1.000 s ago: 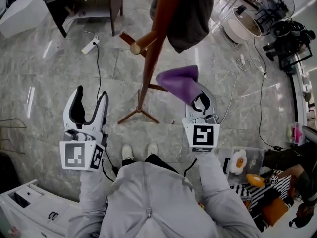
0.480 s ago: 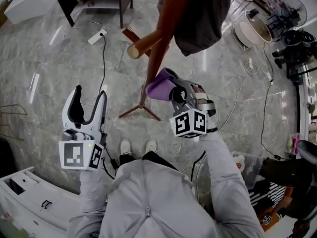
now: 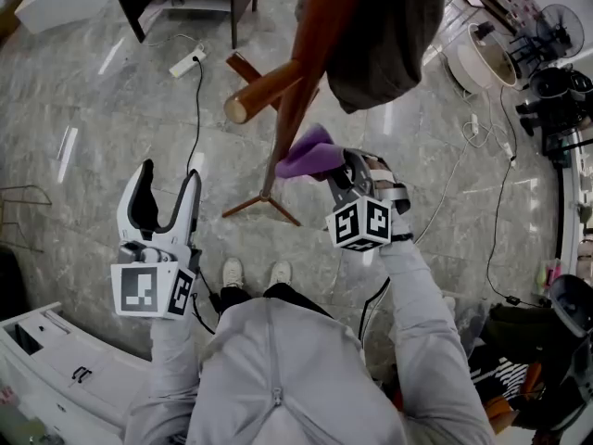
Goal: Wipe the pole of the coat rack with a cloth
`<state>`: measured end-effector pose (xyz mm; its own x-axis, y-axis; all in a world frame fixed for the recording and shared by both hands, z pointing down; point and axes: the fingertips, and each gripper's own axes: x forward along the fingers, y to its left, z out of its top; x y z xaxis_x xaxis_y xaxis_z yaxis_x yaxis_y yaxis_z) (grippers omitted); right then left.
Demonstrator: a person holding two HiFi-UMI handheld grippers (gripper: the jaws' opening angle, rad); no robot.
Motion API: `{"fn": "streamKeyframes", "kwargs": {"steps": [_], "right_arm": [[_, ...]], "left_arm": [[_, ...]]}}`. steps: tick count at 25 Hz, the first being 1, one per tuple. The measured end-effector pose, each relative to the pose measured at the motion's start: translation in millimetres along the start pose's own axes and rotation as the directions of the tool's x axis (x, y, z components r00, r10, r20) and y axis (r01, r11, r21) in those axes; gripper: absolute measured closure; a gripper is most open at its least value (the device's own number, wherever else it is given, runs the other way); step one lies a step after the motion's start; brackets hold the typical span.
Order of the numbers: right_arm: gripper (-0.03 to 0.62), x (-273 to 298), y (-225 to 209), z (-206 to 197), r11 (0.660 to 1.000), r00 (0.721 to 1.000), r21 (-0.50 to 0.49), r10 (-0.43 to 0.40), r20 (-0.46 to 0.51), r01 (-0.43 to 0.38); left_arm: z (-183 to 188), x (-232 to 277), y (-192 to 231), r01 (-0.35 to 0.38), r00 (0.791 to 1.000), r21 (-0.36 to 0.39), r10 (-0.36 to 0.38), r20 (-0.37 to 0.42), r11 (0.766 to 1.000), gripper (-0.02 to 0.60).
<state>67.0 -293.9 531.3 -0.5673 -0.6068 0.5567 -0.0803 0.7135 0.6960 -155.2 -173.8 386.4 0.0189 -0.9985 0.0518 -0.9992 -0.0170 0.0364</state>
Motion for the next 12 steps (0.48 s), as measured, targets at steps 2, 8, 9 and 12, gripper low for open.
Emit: {"fn": "streamKeyframes", "kwargs": {"steps": [2,8,9,12], "right_arm": [[0.543,1.5,2.0,-6.2,1.000,1.000,0.013,0.002,-0.006,-0.002],[0.543,2.1,18.4,-35.9,0.997,0.998,0.080,0.016,-0.068,-0.010],[0.543,1.5,22.0,-40.7,0.996,0.996,0.088,0.021,-0.083,-0.014],[0.543,-3.0,36.7,-56.4,0.992,0.991,0.123,0.046,-0.124,-0.030]], "left_arm": [[-0.2,3.1,-3.0,0.003,1.000,0.002,-0.003,-0.002,1.000,0.264],[-4.6,6.9,-6.9,0.017,1.000,0.006,-0.017,-0.013,1.000,0.264],[-4.8,8.1,-7.0,0.020,1.000,0.007,-0.020,-0.015,1.000,0.264],[-5.0,11.9,-9.0,0.035,0.999,0.008,-0.035,-0.019,0.999,0.264]]}}
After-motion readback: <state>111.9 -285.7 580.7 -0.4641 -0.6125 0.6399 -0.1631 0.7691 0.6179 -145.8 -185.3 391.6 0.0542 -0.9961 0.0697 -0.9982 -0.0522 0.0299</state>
